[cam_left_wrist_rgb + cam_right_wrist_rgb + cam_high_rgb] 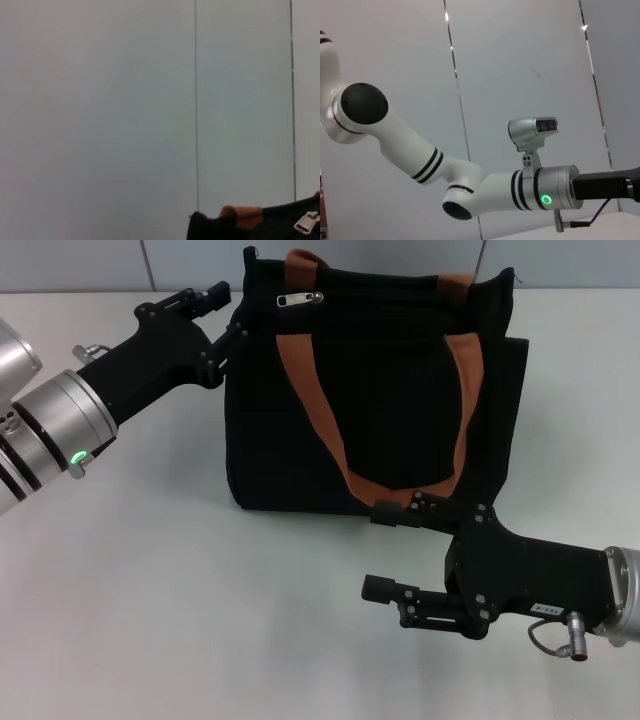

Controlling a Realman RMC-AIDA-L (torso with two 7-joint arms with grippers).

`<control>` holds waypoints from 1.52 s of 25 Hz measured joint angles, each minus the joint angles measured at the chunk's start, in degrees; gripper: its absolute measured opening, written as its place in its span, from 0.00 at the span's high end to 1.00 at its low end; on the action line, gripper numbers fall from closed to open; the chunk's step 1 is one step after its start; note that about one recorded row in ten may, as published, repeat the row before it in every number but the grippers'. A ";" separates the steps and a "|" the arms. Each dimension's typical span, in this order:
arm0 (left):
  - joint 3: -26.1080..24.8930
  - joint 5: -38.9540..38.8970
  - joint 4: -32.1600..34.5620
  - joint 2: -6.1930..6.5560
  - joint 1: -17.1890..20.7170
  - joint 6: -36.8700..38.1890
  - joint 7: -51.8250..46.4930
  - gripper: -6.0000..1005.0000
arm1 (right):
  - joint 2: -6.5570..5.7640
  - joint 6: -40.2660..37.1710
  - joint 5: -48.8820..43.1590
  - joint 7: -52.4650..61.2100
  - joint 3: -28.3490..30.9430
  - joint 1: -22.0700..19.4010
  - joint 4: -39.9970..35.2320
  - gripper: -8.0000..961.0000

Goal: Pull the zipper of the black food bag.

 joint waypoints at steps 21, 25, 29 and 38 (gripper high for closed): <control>0.14 -0.12 -1.03 0.00 0.21 6.07 -3.87 0.97 | 0.11 -4.69 16.19 10.23 0.01 -2.05 1.19 0.24; 0.12 -0.11 -0.92 0.00 0.24 10.45 -6.04 0.97 | 0.03 -5.91 22.40 23.74 0.00 -0.84 1.17 0.24; 0.10 -0.13 -0.46 0.00 -0.11 13.27 -9.40 0.97 | -0.04 -3.01 24.69 36.13 0.58 1.34 1.14 0.24; 0.15 -0.21 -0.90 0.00 -0.86 13.93 -12.59 0.97 | -0.04 3.99 25.21 39.47 -0.02 5.83 0.04 0.24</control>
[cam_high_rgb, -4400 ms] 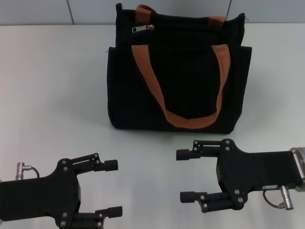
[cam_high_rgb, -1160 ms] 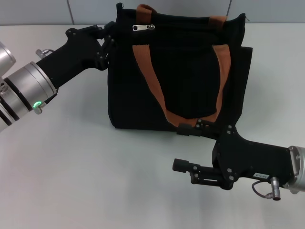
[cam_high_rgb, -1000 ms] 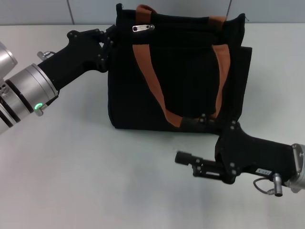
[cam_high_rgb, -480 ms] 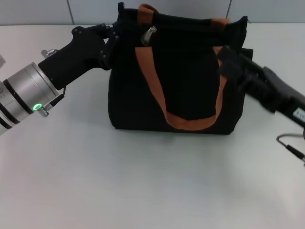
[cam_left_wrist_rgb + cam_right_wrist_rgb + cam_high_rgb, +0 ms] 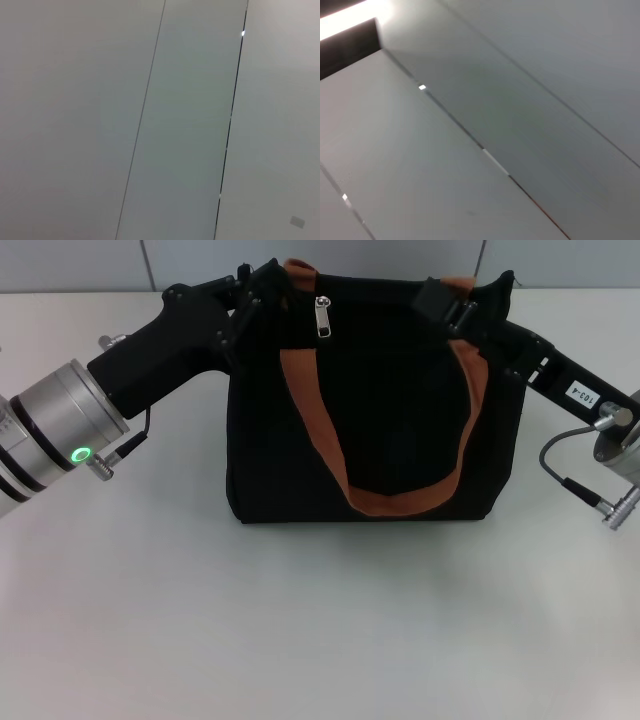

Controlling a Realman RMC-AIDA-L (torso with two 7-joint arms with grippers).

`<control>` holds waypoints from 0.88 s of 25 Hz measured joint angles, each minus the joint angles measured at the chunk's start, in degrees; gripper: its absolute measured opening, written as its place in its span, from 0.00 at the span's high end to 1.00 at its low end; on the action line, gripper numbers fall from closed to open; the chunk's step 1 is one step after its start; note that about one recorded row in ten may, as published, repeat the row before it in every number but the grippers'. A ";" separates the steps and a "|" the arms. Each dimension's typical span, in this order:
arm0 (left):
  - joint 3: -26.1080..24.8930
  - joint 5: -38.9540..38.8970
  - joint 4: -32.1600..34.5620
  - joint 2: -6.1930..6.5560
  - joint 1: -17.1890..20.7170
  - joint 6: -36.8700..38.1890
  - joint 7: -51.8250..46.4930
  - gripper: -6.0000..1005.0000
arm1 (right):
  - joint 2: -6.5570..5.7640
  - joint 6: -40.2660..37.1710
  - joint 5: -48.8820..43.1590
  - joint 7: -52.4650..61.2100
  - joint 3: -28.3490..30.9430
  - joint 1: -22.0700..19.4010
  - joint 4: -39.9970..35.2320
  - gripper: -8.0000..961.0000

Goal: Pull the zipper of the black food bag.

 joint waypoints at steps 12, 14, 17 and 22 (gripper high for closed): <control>0.00 0.14 -0.13 0.00 -0.90 0.57 -0.31 0.97 | 0.14 1.15 0.28 -6.27 0.44 0.49 -0.06 0.37; 0.00 0.38 -0.42 0.00 -1.67 1.26 -0.38 0.97 | 0.15 2.29 0.34 -6.00 0.43 1.02 0.32 0.39; 0.02 0.48 -0.94 0.00 -3.10 1.40 -0.23 0.97 | 0.26 4.53 2.06 -5.87 0.30 1.62 1.72 0.54; 0.17 0.52 -0.97 0.00 -4.20 0.97 -0.16 0.97 | 0.34 6.77 3.12 -5.82 -0.87 2.99 3.08 0.69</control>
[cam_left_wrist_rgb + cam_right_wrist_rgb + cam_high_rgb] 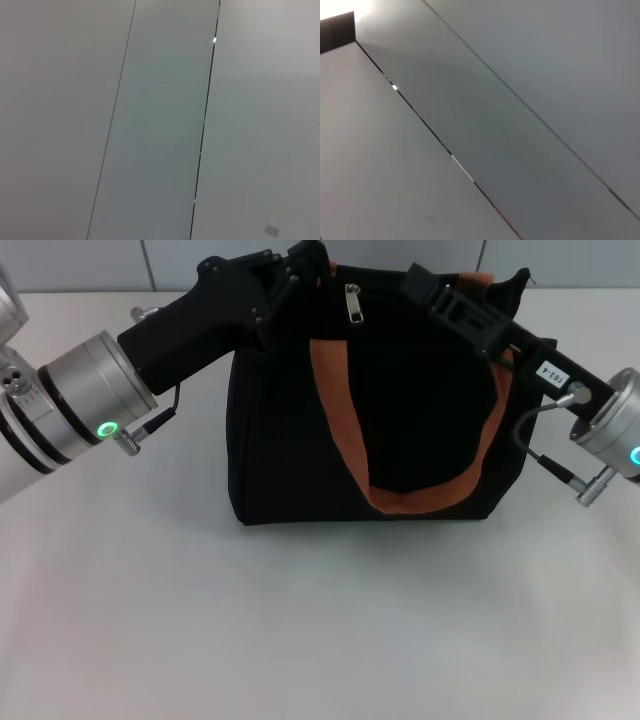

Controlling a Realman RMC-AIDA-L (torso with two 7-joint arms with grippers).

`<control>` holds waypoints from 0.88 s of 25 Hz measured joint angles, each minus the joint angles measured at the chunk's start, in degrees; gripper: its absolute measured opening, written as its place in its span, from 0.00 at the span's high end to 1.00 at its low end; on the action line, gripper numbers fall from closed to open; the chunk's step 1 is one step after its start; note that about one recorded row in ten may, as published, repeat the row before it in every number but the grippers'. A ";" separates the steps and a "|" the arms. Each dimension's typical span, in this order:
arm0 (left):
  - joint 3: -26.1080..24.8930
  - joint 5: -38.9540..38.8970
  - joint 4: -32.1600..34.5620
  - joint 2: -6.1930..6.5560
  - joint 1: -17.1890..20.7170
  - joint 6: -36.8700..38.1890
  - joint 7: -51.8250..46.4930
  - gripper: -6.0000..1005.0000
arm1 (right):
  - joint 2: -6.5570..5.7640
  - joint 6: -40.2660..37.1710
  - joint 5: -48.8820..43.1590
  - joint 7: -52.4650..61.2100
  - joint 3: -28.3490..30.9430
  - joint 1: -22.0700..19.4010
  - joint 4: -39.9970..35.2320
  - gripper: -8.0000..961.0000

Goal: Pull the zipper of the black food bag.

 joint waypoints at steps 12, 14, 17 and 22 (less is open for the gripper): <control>1.46 -0.19 -0.46 0.01 -1.55 -0.94 0.27 0.97 | -0.03 3.37 0.15 0.12 -2.10 1.20 0.69 0.68; 1.50 -0.27 -0.61 0.01 -1.67 -0.57 0.52 0.97 | -0.03 3.72 0.02 0.72 -2.22 1.38 0.69 0.68; 1.50 -0.27 -0.62 0.00 -1.79 -0.40 0.54 0.97 | -0.03 4.24 -0.26 1.42 -2.89 2.05 0.68 0.69; 1.50 -0.32 -0.62 0.00 -2.01 -0.28 0.53 0.97 | -0.03 4.62 -0.26 3.31 -3.94 2.50 0.54 0.69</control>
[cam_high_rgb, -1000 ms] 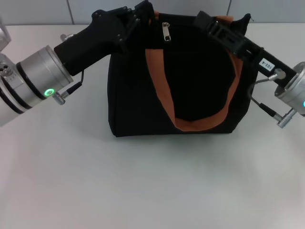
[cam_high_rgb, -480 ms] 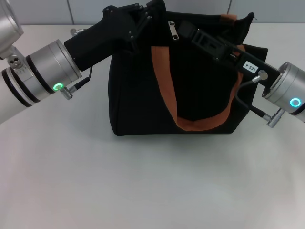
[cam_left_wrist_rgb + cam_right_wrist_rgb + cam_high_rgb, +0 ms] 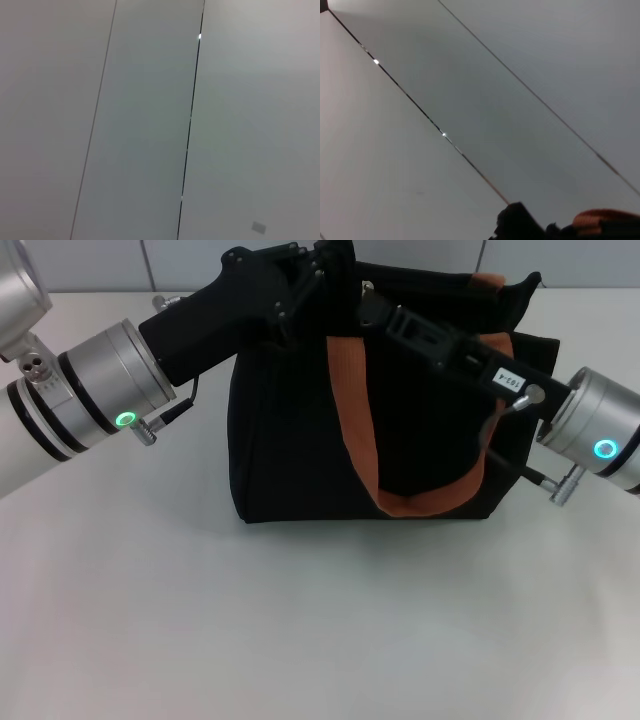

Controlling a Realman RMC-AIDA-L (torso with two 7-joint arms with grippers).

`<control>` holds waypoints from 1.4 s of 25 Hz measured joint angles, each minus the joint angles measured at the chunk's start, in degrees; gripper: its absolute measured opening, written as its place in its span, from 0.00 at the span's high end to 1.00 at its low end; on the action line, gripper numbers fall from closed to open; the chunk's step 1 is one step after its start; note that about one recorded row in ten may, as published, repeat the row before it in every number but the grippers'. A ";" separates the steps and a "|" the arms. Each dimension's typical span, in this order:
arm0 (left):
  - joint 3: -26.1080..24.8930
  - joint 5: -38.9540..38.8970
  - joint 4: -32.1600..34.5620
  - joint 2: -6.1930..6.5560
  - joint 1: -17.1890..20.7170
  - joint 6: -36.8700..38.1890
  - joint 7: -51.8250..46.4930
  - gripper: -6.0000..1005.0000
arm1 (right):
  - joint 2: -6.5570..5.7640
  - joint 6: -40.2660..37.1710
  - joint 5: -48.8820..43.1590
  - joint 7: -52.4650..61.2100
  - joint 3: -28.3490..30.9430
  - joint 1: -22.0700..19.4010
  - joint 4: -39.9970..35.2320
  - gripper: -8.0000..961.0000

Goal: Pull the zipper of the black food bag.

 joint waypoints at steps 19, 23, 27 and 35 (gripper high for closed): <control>-0.44 -0.14 -0.41 -0.09 0.04 0.90 -0.03 0.96 | 0.01 0.14 0.47 2.75 -2.02 0.14 -0.53 0.69; -0.30 -0.20 -0.50 -0.09 0.07 0.97 -0.03 0.96 | 0.01 0.54 0.99 3.23 -1.97 0.18 -0.28 0.69; -0.14 -0.21 -0.58 -0.09 0.09 1.42 -0.03 0.96 | 0.01 1.55 1.34 4.67 -2.08 0.32 -0.40 0.69; -0.17 -0.21 -0.61 -0.08 0.28 2.35 -0.02 0.96 | -0.08 1.59 1.20 5.72 -2.64 0.48 -0.68 0.86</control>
